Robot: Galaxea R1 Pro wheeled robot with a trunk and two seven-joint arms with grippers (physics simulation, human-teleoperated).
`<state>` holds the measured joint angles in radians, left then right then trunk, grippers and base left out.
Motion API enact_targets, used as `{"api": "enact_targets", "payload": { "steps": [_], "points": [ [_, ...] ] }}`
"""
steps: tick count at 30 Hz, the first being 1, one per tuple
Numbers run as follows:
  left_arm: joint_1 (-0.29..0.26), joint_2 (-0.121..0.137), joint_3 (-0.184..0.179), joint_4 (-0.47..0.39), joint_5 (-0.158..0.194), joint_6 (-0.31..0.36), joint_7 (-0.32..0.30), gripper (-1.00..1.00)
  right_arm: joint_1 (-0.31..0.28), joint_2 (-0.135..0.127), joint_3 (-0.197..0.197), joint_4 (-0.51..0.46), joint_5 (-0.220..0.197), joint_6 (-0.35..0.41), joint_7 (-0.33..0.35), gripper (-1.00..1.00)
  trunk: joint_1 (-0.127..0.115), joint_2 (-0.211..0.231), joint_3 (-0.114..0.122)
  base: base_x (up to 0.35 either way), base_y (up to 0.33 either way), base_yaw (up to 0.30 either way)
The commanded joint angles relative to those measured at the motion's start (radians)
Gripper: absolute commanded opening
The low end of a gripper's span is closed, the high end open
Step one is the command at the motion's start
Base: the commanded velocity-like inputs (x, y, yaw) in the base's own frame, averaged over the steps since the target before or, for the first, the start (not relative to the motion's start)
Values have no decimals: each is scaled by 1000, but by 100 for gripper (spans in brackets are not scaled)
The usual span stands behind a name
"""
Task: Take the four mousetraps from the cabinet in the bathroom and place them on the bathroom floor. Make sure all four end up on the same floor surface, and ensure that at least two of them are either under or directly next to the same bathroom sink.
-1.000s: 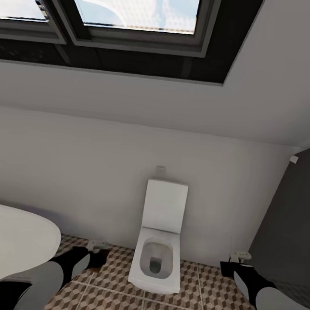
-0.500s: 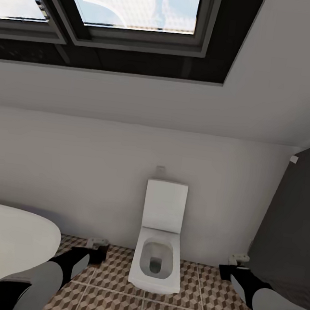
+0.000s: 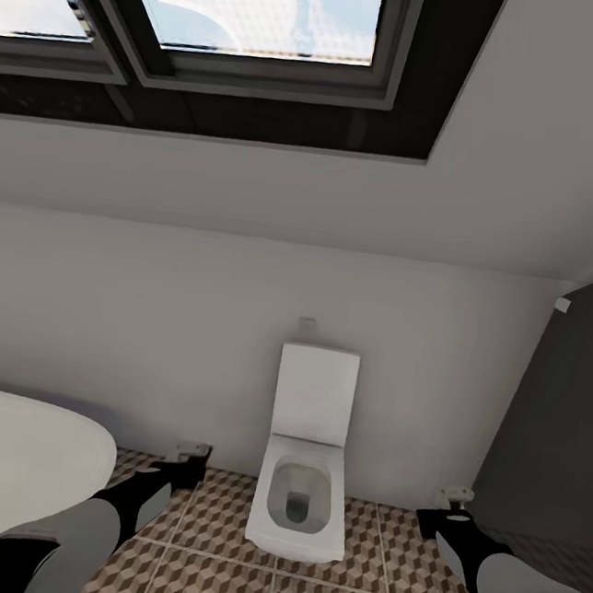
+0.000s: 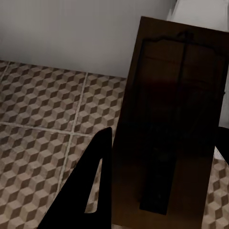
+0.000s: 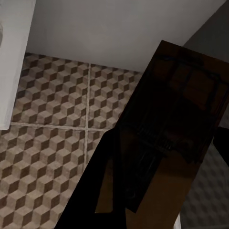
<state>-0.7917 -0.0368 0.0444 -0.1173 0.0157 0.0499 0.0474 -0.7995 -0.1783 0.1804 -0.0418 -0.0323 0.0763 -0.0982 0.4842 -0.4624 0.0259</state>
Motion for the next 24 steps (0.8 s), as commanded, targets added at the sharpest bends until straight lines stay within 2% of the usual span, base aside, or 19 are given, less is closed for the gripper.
{"api": "enact_targets", "payload": {
  "steps": [1, 24],
  "points": [
    [0, 0, 3, -2, 0, -4, 5, -100, 0, 0, 8, -2, -4, 8, -3, -100, 0, -1, 0, 0, 0, 0],
    [0, 0, 3, -5, -2, -60, 5, -100, 0, 2, 7, -1, -13, 7, -2, -100, 0, -1, 0, 0, 0, 0]
  ]
}}
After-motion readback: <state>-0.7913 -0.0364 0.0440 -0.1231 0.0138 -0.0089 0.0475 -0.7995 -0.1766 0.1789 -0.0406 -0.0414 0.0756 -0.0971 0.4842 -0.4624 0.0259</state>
